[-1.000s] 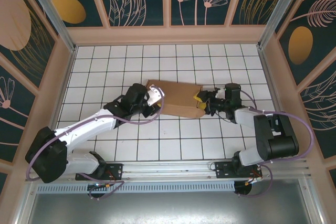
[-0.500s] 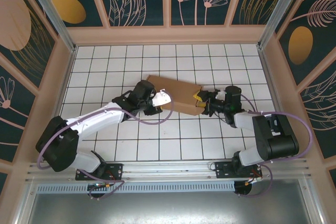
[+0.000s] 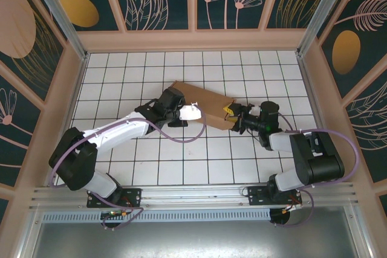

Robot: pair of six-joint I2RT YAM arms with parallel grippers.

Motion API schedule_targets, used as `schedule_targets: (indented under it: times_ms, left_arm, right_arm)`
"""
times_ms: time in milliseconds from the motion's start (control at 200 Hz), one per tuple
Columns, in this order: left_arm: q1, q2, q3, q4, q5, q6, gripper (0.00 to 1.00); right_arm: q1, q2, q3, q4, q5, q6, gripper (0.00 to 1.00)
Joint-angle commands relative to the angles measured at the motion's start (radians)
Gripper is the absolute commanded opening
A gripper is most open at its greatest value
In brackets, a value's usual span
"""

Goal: Fold the paper box

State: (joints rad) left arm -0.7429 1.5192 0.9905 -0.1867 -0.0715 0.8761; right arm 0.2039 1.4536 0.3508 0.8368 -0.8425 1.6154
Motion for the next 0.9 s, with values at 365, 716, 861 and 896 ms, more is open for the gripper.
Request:
schedule_targets:
  times_ms: [365,716,861,896]
  left_arm:
    - [-0.016,0.015,0.033,-0.083,-0.008,0.129,0.72]
    - [-0.023,0.014,0.021,0.024,-0.093,0.147,0.74]
    - [-0.036,0.025,0.018,0.13,-0.183,0.172,0.69]
    - [-0.041,0.027,0.015,0.159,-0.213,0.182,0.69]
  right_arm:
    - [0.037,-0.055,-0.039,0.176,-0.08,0.126,0.43]
    - [0.048,-0.074,-0.083,0.212,-0.054,0.172,0.43]
    - [0.057,-0.066,-0.122,0.292,-0.033,0.247,0.43]
    - [0.059,-0.062,-0.13,0.312,-0.025,0.269,0.43]
